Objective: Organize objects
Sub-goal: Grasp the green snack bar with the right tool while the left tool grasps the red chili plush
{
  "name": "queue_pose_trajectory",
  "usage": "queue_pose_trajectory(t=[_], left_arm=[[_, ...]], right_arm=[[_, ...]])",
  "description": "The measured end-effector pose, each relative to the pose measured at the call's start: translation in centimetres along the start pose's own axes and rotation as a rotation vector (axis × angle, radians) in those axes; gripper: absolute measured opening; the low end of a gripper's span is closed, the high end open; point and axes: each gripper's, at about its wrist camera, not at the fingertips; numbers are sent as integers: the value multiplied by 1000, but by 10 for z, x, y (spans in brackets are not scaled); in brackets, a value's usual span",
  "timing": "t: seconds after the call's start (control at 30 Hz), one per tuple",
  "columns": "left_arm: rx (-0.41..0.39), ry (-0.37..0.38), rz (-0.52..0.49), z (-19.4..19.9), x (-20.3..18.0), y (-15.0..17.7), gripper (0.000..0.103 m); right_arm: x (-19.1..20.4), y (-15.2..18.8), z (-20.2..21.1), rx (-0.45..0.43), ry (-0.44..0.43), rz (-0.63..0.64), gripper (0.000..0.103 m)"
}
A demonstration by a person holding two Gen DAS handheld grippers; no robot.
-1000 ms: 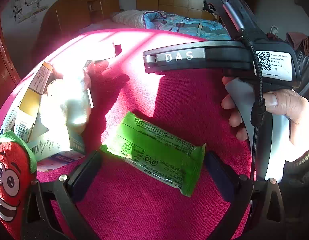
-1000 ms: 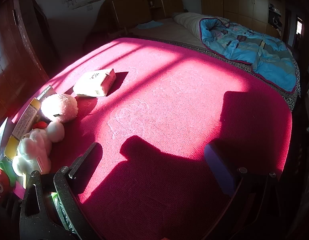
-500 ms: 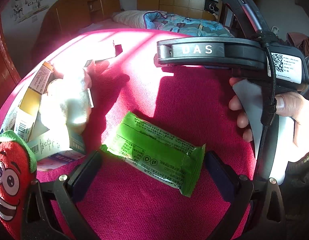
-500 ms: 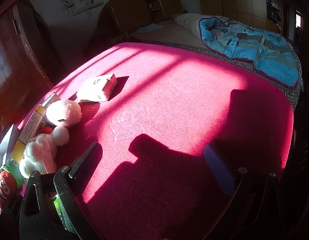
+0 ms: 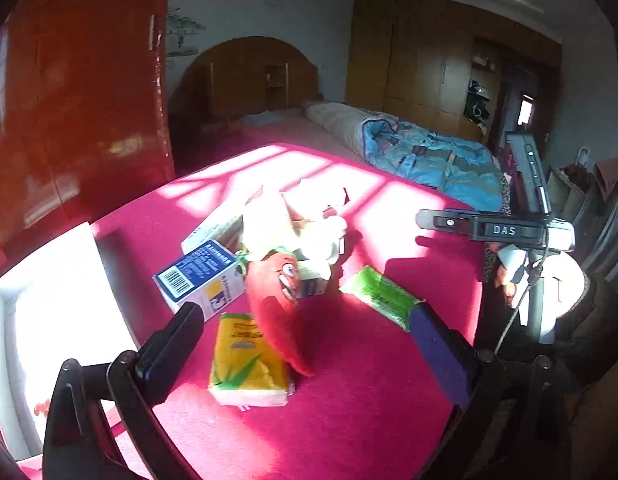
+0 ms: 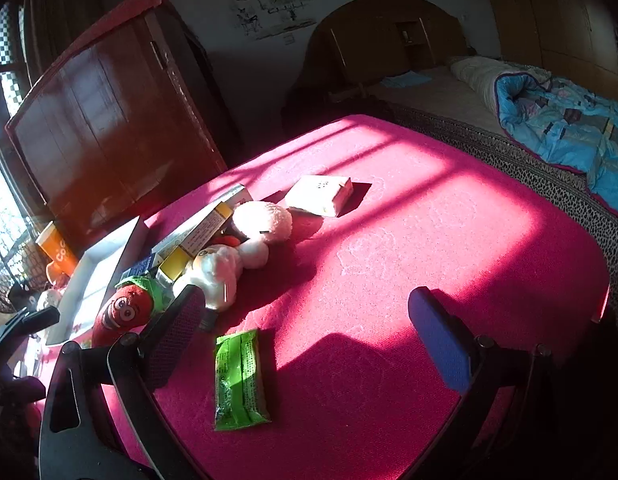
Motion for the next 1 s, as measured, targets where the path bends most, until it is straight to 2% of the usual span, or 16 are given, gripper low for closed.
queue_pose_trajectory(t=[0.03, 0.1, 0.13, 0.2, 0.23, 0.4, 0.5, 0.53, 0.57, 0.6, 0.63, 0.67, 0.73, 0.77, 0.9, 1.0], left_arm=[[21, -46, 23, -8, 12, 1, 103], [88, -84, 45, -21, 27, 4, 102], [110, -74, 54, -27, 31, 7, 102], [101, -84, 15, -27, 34, 17, 102], [145, -63, 22, -33, 31, 19, 102], [192, -64, -33, -47, 17, 22, 101], [235, -104, -56, -59, 16, 25, 92], [244, -95, -45, -60, 18, 28, 87], [247, -80, -28, -60, 20, 30, 76], [249, -63, -4, -60, 25, 31, 69], [248, -48, 19, -60, 27, 32, 57], [244, -42, 35, -58, 29, 33, 55], [231, -52, 39, -53, 28, 35, 53], [222, -55, 45, -49, 28, 36, 52], [166, -47, 63, -29, 24, 39, 52], [115, -58, 83, -11, 25, 39, 52]], right_arm=[[12, 5, -5, 30, -21, 46, 103], [33, 13, -21, 102, -19, 131, 103], [43, 19, -28, 129, -2, 173, 103], [57, 27, -36, 151, 36, 238, 102], [63, 30, -39, 154, 49, 259, 102], [72, 31, -63, 200, 84, 289, 98], [69, 36, -73, 248, 102, 291, 94], [67, 38, -76, 262, 102, 285, 90], [65, 40, -79, 279, 95, 280, 87], [65, 41, -77, 258, 111, 297, 80], [66, 42, -76, 254, 127, 316, 70], [67, 43, -75, 249, 134, 331, 64], [65, 41, -73, 245, 119, 324, 40], [64, 40, -72, 245, 112, 315, 37], [58, 40, -66, 238, 78, 286, 36], [58, 36, -57, 200, 69, 270, 37]])
Point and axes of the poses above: each gripper's, at about its wrist camera, not at the fingertips, and z roughly against the way its jaws point, x to its left, y to its underside, and after that the axes turned 8 degrees about x, right-handed
